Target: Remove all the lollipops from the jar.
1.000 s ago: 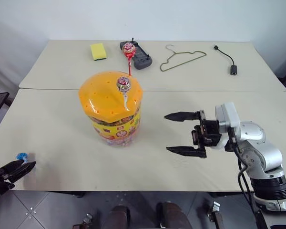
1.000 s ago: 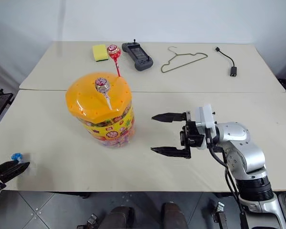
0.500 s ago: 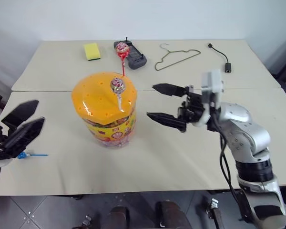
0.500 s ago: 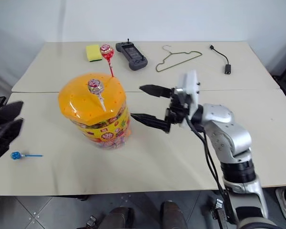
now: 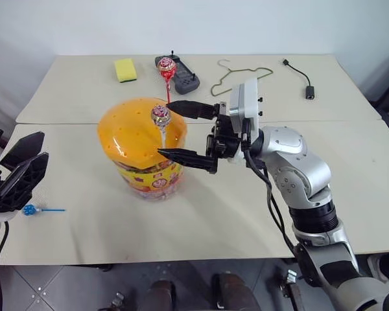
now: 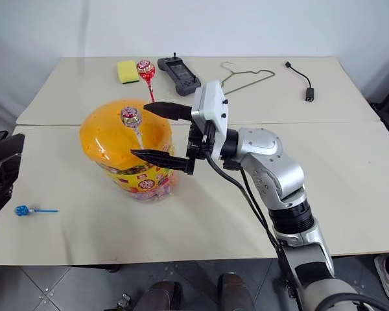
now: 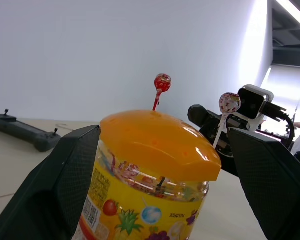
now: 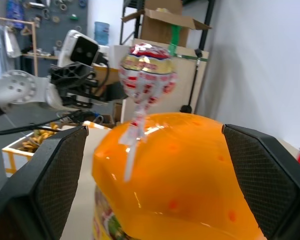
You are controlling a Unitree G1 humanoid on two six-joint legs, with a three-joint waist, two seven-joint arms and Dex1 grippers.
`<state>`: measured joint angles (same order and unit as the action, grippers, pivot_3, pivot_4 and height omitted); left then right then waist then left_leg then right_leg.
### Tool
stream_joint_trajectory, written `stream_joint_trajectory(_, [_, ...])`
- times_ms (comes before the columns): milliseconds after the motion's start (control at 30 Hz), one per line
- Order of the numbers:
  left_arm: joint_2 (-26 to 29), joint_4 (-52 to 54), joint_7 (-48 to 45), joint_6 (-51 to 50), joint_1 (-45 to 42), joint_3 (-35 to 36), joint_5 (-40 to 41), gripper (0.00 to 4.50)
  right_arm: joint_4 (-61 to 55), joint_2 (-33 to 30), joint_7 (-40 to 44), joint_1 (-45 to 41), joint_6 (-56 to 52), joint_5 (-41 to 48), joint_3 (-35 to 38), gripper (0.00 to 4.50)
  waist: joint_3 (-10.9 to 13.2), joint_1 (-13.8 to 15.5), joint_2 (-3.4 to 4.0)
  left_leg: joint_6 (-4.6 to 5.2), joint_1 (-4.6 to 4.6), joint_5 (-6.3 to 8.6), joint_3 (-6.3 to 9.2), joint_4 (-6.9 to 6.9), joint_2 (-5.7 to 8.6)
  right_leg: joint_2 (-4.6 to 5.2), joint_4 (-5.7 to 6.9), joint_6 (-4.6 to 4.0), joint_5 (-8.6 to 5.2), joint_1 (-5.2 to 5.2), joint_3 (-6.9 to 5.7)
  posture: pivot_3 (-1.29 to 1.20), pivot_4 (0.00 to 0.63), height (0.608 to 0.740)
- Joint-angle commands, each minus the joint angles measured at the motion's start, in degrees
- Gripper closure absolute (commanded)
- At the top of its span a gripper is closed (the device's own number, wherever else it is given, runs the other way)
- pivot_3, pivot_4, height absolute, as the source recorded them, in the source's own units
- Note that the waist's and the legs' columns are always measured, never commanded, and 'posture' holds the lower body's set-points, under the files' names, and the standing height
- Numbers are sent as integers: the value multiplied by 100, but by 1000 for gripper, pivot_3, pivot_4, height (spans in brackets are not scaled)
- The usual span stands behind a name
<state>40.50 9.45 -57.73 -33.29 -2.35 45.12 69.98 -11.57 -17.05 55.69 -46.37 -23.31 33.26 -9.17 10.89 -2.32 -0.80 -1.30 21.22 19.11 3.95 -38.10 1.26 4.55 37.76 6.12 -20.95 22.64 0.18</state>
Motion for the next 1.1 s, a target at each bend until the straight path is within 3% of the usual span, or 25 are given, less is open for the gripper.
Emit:
stream_joint_trajectory(33, [102, -5, -163, 39, -74, -22, -8, 173, -119, 142, 12, -146, 75, 60, 5, 392, 0, -7, 0, 0, 0, 0, 0, 1, 0, 0, 0, 0, 0, 1, 0, 0, 150, 740])
stream_joint_trajectory(100, [112, 6, -196, 35, -104, -51, 12, 173, -88, 228, -62, -190, 82, -6, 1, 884, 0, -35, 0, -1, 0, 0, 0, 3, -2, -1, 2, 0, 0, 4, 0, 0, 150, 740])
stream_joint_trajectory(433, [91, 82, -204, -102, -275, -82, 192, 173, 63, 293, 69, -172, 182, -143, -46, 4237, 0, -76, 0, -1, 0, 0, 0, 4, -1, 0, 3, 0, 0, 6, 0, 0, 150, 740])
stream_joint_trajectory(467, [90, 82, -211, -109, -286, -90, 193, 173, 58, 284, 124, -133, 210, -130, -50, 4373, 0, -75, 0, -1, 0, 0, 0, 4, -1, 0, 3, 0, 0, 5, 0, 0, 150, 740])
stream_joint_trajectory(600, [88, 89, -272, -157, -351, -124, 243, 173, 151, 436, 256, -45, 108, 397, 266, 4373, 0, -77, 0, -1, 0, 0, 0, 4, -1, -1, 3, 0, 0, 5, 0, 0, 150, 740])
stream_joint_trajectory(767, [117, 139, -401, -199, -417, -190, 275, 173, 528, 310, 82, -447, -546, 1663, 1359, 4373, 1, -77, 1, -1, 0, 0, 0, 3, -1, 1, 3, 0, 0, 4, 0, 0, 150, 740])
stream_joint_trajectory(867, [210, 229, -467, -268, -412, -252, 271, 173, 604, -397, 37, -599, -1398, 2337, 1882, 4373, 2, -31, 2, 0, 3, 0, 3, 2, 0, 3, 0, 0, 0, 2, -2, 0, 150, 740])
stream_joint_trajectory(933, [334, 303, -574, -334, -358, -323, 196, 173, 733, -1094, 122, -514, -1783, 2311, 2061, 4373, 1, 5, 2, 1, 4, 1, 12, 4, -1, 4, -8, -1, 0, -2, -8, 0, 150, 740])
stream_joint_trajectory(1000, [463, 432, -713, -372, -331, -435, 122, 173, 987, -2286, 673, -142, -1596, 1415, 1819, 4373, 1, 60, 2, 4, 7, 2, 11, 8, 1, 4, -17, -1, 0, -3, -6, 0, 150, 740])
stream_joint_trajectory(1100, [678, 700, -938, -298, -292, -725, -160, 173, 1356, -3543, 1257, 463, -1062, 258, 1277, 4373, 3, 100, 4, 18, 11, 10, 5, 8, 9, 8, -33, 0, 0, -7, 0, 0, 150, 740])
